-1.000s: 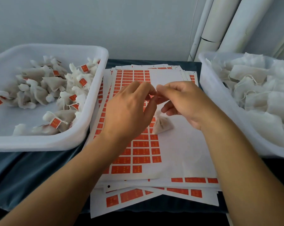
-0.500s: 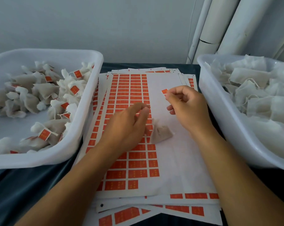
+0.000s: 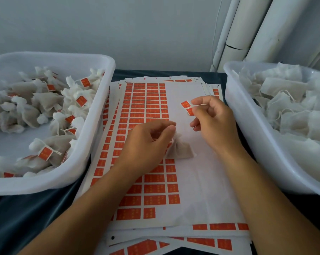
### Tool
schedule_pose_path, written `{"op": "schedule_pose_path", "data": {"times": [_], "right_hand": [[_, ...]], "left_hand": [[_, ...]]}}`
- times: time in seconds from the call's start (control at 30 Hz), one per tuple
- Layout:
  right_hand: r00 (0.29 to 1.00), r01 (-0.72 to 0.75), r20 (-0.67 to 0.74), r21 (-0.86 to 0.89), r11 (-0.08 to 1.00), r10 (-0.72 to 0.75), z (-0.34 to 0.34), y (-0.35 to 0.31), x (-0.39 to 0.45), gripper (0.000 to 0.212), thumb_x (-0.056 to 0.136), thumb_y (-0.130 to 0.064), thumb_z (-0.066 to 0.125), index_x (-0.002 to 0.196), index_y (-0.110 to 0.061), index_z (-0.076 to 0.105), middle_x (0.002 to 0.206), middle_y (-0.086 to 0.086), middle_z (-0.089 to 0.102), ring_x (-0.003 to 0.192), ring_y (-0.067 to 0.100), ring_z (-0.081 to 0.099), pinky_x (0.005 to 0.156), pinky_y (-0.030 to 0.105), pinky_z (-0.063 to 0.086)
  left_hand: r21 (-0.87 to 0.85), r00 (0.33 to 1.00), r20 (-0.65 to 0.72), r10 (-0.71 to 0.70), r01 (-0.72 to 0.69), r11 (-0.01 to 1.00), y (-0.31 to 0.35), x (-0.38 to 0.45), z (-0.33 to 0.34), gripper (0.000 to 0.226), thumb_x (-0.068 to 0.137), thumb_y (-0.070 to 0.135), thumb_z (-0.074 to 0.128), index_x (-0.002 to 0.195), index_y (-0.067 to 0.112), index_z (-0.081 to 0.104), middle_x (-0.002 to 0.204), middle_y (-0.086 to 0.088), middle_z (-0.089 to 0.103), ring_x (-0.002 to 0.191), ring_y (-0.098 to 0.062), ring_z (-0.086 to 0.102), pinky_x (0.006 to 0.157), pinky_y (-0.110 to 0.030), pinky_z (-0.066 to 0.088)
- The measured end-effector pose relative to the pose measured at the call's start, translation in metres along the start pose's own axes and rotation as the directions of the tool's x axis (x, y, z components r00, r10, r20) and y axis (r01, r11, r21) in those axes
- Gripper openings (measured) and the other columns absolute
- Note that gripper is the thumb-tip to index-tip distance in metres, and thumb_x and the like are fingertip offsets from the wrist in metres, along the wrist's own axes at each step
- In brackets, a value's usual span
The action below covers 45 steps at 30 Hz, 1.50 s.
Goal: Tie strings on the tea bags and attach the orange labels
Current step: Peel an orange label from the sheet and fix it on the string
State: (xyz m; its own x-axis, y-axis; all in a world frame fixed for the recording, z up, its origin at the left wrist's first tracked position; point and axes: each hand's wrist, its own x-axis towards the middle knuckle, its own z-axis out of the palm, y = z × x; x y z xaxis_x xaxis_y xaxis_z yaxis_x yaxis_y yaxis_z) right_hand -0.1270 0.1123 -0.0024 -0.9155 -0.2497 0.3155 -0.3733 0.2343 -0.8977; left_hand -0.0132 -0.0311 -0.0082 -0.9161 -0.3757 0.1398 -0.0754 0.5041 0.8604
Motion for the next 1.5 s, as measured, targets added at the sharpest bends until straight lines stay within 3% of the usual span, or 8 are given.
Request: {"op": "schedule_pose_path", "data": {"times": [0.17, 0.27, 0.47, 0.67, 0.8, 1.0, 1.37, 1.5], "right_hand": [[0.994, 0.06, 0.085, 0.13, 0.99, -0.072, 0.0, -0.006, -0.002, 0.011, 0.1, -0.018, 0.054, 0.106, -0.023, 0.062, 0.08, -0.008, 0.07, 0.071, 0.016, 0.071, 0.062, 0.023, 0.058], [0.98, 0.102, 0.149, 0.203, 0.974, -0.134, -0.001, -0.009, -0.004, 0.008, 0.098, -0.023, 0.053, 0.104, -0.025, 0.058, 0.083, -0.005, 0.069, 0.071, 0.019, 0.07, 0.064, 0.026, 0.057], [0.932, 0.208, 0.25, 0.224, 0.952, -0.263, -0.006, -0.013, -0.009, 0.005, 0.099, -0.02, 0.054, 0.102, -0.023, 0.053, 0.08, -0.006, 0.066, 0.069, 0.021, 0.066, 0.065, 0.026, 0.054], [0.879, 0.299, 0.345, 0.137, 0.944, -0.329, -0.012, -0.023, -0.013, 0.006, 0.097, -0.019, 0.055, 0.1, -0.022, 0.05, 0.082, -0.011, 0.062, 0.073, 0.018, 0.065, 0.064, 0.024, 0.056], [0.859, 0.353, 0.377, 0.054, 0.934, -0.346, -0.013, -0.026, -0.015, 0.006, 0.096, -0.02, 0.056, 0.098, -0.02, 0.05, 0.082, -0.016, 0.06, 0.077, 0.014, 0.064, 0.066, 0.021, 0.055], [0.845, 0.388, 0.387, 0.03, 0.921, -0.369, -0.015, -0.026, -0.015, 0.009, 0.095, -0.016, 0.058, 0.096, -0.019, 0.049, 0.082, -0.013, 0.059, 0.075, 0.012, 0.063, 0.063, 0.016, 0.051], [0.815, 0.485, 0.392, -0.058, 0.873, -0.427, -0.017, -0.035, -0.019, 0.012, 0.093, -0.019, 0.06, 0.093, -0.023, 0.048, 0.082, -0.014, 0.06, 0.075, 0.015, 0.064, 0.062, 0.019, 0.055], [0.819, 0.489, 0.401, -0.113, 0.865, -0.411, -0.018, -0.037, -0.019, 0.011, 0.092, -0.024, 0.059, 0.093, -0.023, 0.048, 0.077, -0.02, 0.056, 0.069, 0.007, 0.062, 0.058, 0.013, 0.047]], "left_hand": [[-0.297, 0.997, -0.074, 0.017, -0.038, 0.954, 0.004, 0.001, 0.002, 0.019, 0.094, 0.023, 0.072, 0.113, 0.025, 0.075, 0.104, 0.021, 0.074, 0.095, 0.004, 0.071, 0.071, -0.009, 0.054], [-0.36, 0.994, -0.107, 0.008, -0.046, 0.932, 0.005, 0.003, 0.001, 0.019, 0.092, 0.019, 0.075, 0.11, 0.023, 0.074, 0.105, 0.017, 0.076, 0.094, -0.003, 0.073, 0.074, -0.015, 0.057], [-0.338, 0.995, -0.091, 0.037, -0.066, 0.939, 0.006, 0.001, -0.001, 0.028, 0.092, 0.018, 0.075, 0.117, 0.028, 0.07, 0.113, 0.016, 0.072, 0.09, -0.005, 0.075, 0.069, -0.017, 0.059], [-0.296, 0.995, -0.044, 0.094, -0.103, 0.95, 0.006, 0.0, -0.004, 0.039, 0.091, 0.016, 0.075, 0.128, 0.026, 0.068, 0.118, 0.01, 0.072, 0.081, -0.016, 0.075, 0.066, -0.021, 0.061], [-0.293, 0.99, -0.034, 0.134, -0.138, 0.946, 0.006, -0.001, -0.005, 0.041, 0.091, 0.012, 0.075, 0.129, 0.027, 0.068, 0.117, 0.014, 0.072, 0.076, -0.021, 0.074, 0.065, -0.024, 0.062], [-0.301, 0.986, 0.003, 0.166, -0.158, 0.941, 0.005, -0.002, -0.004, 0.038, 0.092, 0.012, 0.074, 0.125, 0.031, 0.069, 0.1, 0.016, 0.076, 0.074, -0.029, 0.073, 0.065, -0.035, 0.065], [-0.302, 0.971, 0.04, 0.235, -0.212, 0.929, 0.007, -0.003, -0.005, 0.04, 0.096, 0.012, 0.069, 0.125, 0.038, 0.066, 0.102, 0.014, 0.076, 0.073, -0.031, 0.074, 0.064, -0.045, 0.064], [-0.291, 0.969, 0.025, 0.246, -0.228, 0.929, 0.006, -0.003, -0.002, 0.039, 0.096, 0.014, 0.069, 0.129, 0.034, 0.065, 0.104, 0.015, 0.076, 0.075, -0.027, 0.076, 0.064, -0.041, 0.065]]}}
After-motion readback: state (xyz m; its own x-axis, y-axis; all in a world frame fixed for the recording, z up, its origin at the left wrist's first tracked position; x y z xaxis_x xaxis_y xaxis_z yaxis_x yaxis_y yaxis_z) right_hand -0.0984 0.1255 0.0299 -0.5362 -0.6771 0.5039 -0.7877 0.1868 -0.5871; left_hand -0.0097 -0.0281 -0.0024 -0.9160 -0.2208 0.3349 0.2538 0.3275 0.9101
